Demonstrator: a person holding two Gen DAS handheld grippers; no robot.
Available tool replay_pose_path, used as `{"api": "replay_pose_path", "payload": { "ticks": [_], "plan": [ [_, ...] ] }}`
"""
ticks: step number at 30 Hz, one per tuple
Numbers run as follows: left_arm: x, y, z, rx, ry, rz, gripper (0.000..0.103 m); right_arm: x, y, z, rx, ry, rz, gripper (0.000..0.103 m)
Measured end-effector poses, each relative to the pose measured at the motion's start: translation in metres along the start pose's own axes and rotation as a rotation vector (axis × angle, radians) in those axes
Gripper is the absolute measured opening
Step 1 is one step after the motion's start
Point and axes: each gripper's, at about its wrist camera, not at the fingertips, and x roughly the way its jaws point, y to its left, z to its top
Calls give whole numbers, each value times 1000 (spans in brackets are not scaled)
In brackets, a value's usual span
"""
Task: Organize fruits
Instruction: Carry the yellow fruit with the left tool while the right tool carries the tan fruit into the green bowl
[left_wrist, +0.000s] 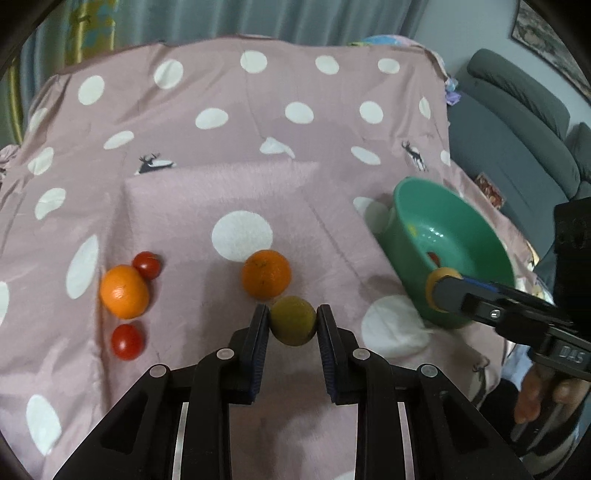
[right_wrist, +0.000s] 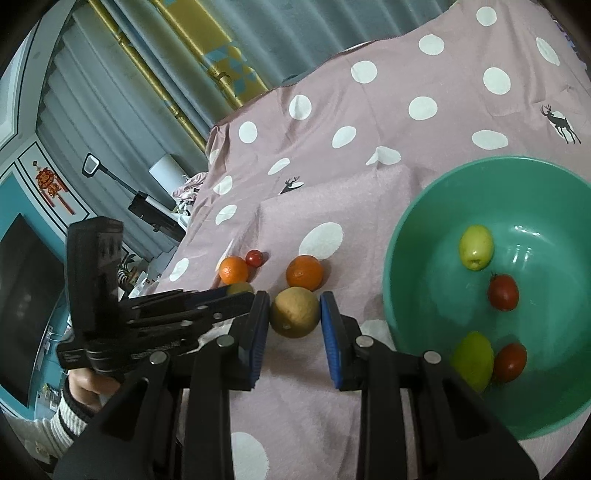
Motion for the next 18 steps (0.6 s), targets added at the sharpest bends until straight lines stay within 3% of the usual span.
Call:
{"api": "replay_pose_path", "payload": {
  "ticks": [18],
  "plan": [
    [-31,-39,15,70,-72,-26,27,-34,-6,0,12,-88,-4,29]
  ]
}}
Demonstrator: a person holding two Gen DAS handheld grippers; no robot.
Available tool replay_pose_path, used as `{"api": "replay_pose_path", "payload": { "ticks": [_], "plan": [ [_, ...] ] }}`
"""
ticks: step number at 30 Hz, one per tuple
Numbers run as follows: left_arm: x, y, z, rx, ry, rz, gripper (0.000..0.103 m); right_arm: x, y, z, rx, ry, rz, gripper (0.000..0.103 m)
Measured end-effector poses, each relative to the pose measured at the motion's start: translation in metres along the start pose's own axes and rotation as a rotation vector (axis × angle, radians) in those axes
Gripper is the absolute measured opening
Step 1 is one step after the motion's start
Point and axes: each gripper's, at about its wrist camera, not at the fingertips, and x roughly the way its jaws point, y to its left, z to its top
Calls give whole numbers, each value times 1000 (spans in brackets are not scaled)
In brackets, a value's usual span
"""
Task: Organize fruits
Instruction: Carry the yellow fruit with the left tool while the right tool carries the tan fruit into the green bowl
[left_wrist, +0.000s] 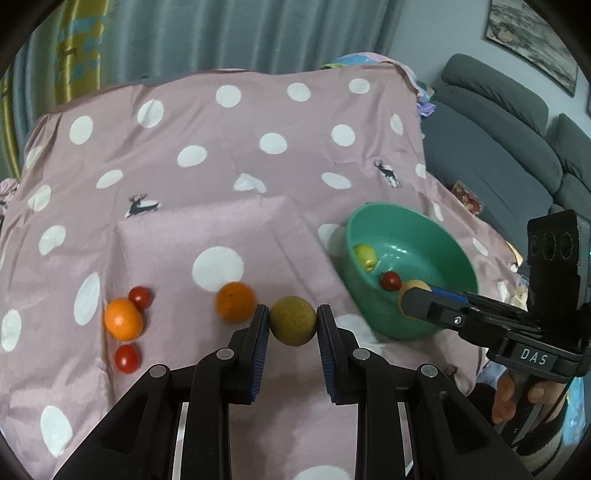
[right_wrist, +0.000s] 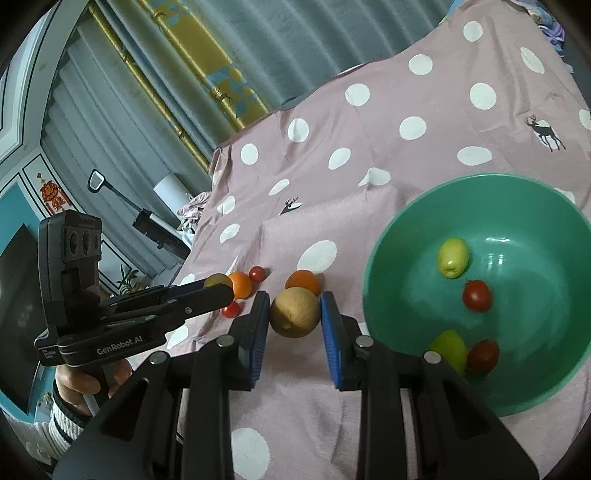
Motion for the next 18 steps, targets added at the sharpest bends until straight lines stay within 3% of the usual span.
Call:
{"api": "replay_pose_path", "payload": {
  "ticks": [18],
  "plan": [
    [31,-67,37,139,11,-138,27,-40,-48,0,79,-91,-109,29]
  ]
}}
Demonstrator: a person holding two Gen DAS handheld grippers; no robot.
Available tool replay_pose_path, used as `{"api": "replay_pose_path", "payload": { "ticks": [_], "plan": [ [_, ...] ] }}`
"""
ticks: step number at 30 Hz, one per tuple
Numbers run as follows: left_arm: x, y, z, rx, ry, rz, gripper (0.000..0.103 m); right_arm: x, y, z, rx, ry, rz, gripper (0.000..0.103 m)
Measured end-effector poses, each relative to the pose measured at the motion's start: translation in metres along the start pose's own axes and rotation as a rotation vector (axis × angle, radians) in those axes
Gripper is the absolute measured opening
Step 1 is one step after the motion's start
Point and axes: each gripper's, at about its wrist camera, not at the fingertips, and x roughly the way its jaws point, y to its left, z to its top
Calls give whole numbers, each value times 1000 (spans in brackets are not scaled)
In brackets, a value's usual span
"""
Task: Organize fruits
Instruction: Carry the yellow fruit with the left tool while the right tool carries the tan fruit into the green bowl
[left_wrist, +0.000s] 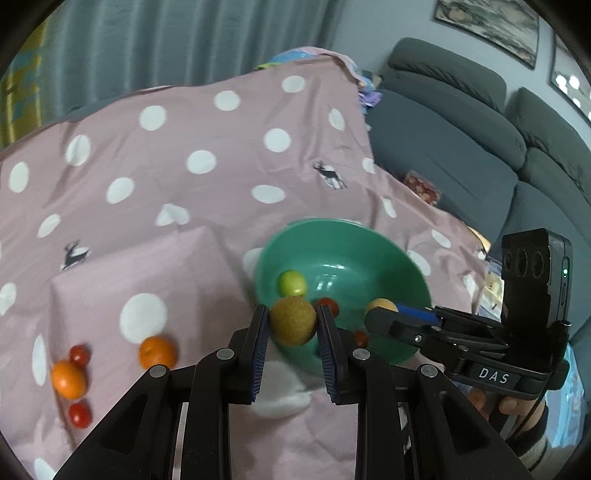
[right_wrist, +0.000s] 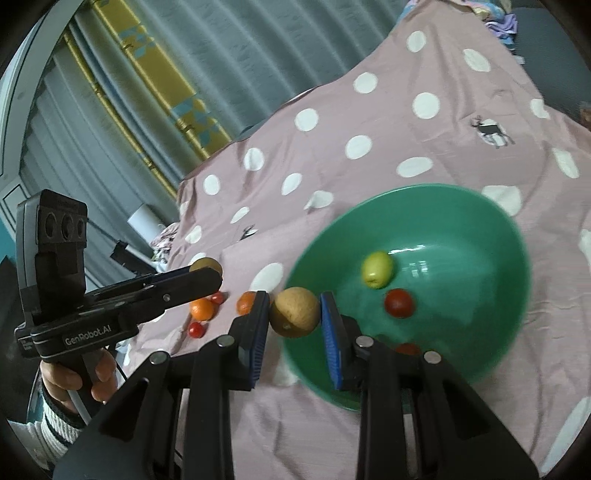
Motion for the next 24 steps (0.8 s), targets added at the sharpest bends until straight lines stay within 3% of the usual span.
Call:
{"api": "replay_pose_path", "payload": {
  "ticks": [10,24],
  "plan": [
    [42,-19,5,38,78,-23,27,-9,-29,-2,37,-9,-88,29],
    [64,-22,0,41,138,-12,27,-10,-40,-2,57,-3,-99,30]
  ]
}}
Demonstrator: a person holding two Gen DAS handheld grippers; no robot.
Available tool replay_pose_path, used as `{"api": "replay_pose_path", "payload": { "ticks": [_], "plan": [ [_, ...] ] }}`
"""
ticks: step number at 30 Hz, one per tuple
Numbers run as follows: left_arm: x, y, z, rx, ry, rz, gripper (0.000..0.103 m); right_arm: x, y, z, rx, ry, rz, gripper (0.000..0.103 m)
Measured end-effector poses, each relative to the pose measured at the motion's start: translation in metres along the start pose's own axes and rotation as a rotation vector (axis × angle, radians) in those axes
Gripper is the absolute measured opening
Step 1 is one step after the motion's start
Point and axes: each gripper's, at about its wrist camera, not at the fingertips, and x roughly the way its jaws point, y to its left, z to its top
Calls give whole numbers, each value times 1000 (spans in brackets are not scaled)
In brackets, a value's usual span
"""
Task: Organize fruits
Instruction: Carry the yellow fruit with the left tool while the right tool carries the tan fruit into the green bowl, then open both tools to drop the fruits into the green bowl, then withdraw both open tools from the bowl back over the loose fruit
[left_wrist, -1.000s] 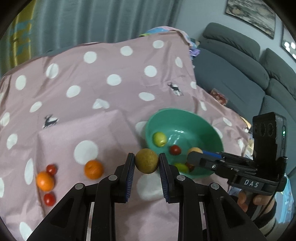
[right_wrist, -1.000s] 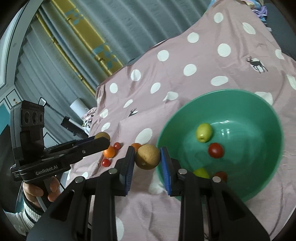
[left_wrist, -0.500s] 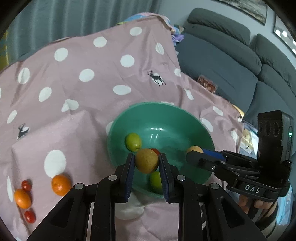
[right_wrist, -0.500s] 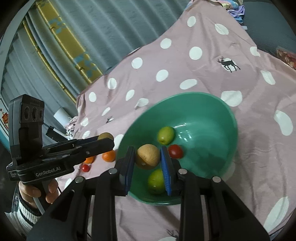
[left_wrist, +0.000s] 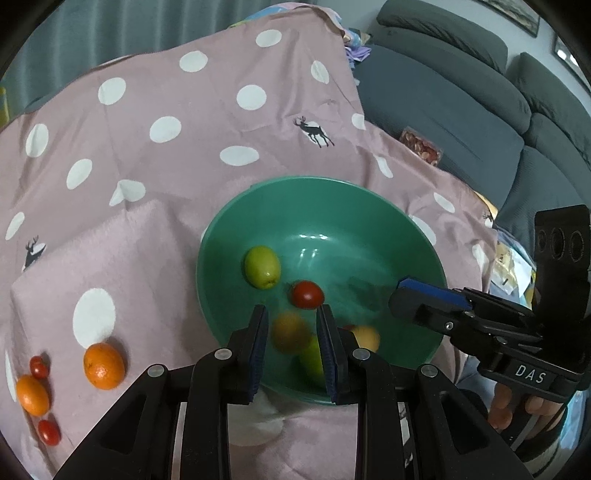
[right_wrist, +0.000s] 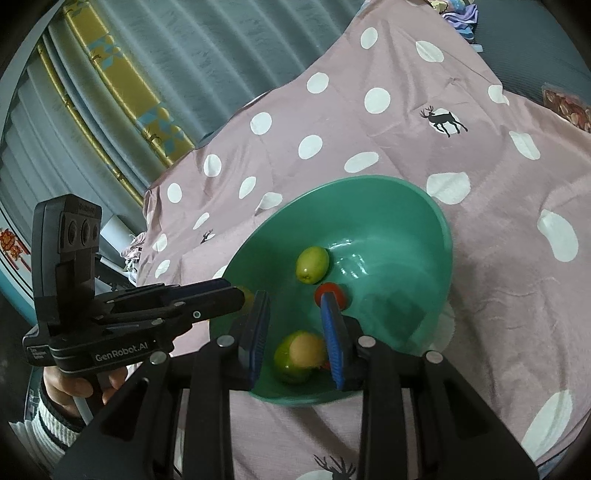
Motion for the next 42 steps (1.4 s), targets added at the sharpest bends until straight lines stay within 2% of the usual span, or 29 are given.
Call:
{"api": "replay_pose_path", "payload": {
  "ticks": [5,6,9,10,17,23,26,29,33,36,39,42],
  "plan": [
    [-6,3,-2,-9,-8,8,27,-2,-1,1,11,0,-1,30],
    [-9,5,-3,-15,-13,10,30,-3,-1,2,13,-2,-1,32],
    [-20,13,-8,-37,-26,19,57,-7,0,3,25,-10,-4,40],
    [-25,17,-12,-48,-36,24,61,-8,0,3,26,-12,-4,41],
    [-52,50,-49,-150,-37,63,67,-12,12,1,18,-13,18,48],
    [-72,89,-93,-268,-11,132,67,-8,31,-3,-2,3,52,60],
    [-86,111,-119,-340,-9,163,72,-5,42,-4,-19,10,64,68],
    [-107,127,-143,-416,-50,148,79,-1,54,-6,-38,24,90,73],
    [-127,139,-163,-464,-104,185,83,10,76,-13,-98,70,130,73],
    [-136,149,-171,-510,-144,201,93,19,96,-20,-150,108,160,73],
    [-141,158,-177,-563,-184,209,93,32,114,-28,-169,159,200,74],
    [-141,166,-184,-610,-188,201,93,43,124,-33,-149,207,258,74]
  ]
}}
